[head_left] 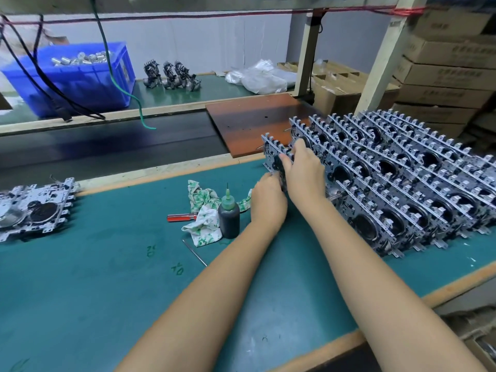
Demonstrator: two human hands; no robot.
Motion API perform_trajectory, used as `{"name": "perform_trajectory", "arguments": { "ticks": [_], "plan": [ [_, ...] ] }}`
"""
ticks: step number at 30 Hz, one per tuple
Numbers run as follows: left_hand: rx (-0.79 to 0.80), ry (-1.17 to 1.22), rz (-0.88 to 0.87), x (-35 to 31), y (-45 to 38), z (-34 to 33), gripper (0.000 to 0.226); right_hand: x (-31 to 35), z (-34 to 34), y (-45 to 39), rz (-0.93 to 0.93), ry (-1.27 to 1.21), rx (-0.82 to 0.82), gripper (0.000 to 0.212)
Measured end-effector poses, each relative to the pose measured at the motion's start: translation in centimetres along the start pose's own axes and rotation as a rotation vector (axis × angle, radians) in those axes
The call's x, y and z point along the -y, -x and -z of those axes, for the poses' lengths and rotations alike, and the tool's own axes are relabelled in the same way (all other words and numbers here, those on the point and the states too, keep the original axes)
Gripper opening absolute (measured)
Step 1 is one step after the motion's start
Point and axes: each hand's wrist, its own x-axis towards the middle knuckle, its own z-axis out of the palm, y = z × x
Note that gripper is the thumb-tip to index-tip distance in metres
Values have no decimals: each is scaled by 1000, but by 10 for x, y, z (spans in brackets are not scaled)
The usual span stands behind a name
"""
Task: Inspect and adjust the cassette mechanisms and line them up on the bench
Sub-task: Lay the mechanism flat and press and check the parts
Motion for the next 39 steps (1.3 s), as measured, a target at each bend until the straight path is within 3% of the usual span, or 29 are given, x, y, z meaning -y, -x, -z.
{"name": "perform_trajectory", "arguments": {
  "ticks": [3,9,14,22,25,28,30,35,39],
  "plan": [
    [96,159,13,-2,-11,-6,22,-3,-3,-19,-44,6,20,26],
    [321,208,18,-10,-23,-26,69,-16,1,-32,-108,-30,-14,24],
    [338,201,33,-10,-30,-35,72,-17,1,-32,-136,-5,-36,26],
    [421,153,40,-9,-36,-21,76,-5,6,-36,-171,237,91,39],
    [354,58,-29,-17,-32,-6,60,1,19,-23,-158,277,80,47],
    [154,66,-138,-30,-14,23,29,10,42,-2,-67,200,15,34],
    [27,115,-264,-38,10,50,20,20,59,16,2,50,-30,25],
    [-133,224,-345,-25,74,121,25,81,87,75,243,-284,-141,17],
    [-177,213,-242,21,113,171,28,133,71,110,365,-405,55,18]
  ]
}}
